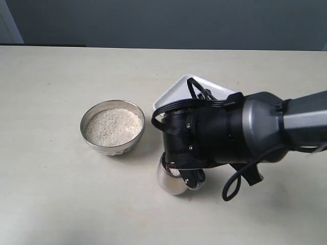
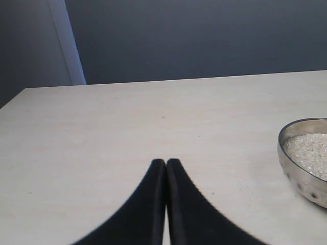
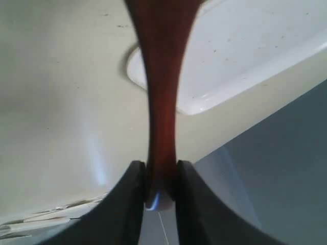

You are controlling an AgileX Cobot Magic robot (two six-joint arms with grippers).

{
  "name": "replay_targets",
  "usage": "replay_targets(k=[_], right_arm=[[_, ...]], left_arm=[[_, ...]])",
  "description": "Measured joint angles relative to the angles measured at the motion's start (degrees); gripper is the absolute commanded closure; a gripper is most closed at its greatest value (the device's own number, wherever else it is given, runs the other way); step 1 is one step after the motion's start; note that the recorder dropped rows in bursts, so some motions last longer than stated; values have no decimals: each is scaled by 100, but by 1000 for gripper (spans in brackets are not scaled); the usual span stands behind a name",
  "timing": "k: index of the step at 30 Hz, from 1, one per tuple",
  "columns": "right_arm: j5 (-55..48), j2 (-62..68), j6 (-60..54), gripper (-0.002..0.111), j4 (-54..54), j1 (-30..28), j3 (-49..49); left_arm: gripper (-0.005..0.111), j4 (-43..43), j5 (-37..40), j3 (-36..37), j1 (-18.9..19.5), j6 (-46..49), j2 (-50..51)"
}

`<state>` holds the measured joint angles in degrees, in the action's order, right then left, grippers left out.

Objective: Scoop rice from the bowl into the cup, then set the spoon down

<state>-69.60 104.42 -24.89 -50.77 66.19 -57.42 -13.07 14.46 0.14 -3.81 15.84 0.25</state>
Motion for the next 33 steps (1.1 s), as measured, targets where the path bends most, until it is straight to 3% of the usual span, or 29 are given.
replay_targets(k=[33], right_arm=[[-1,224,174,108,-1236,333,0]], left_arm=[[106,0,0,0,0,0,0]])
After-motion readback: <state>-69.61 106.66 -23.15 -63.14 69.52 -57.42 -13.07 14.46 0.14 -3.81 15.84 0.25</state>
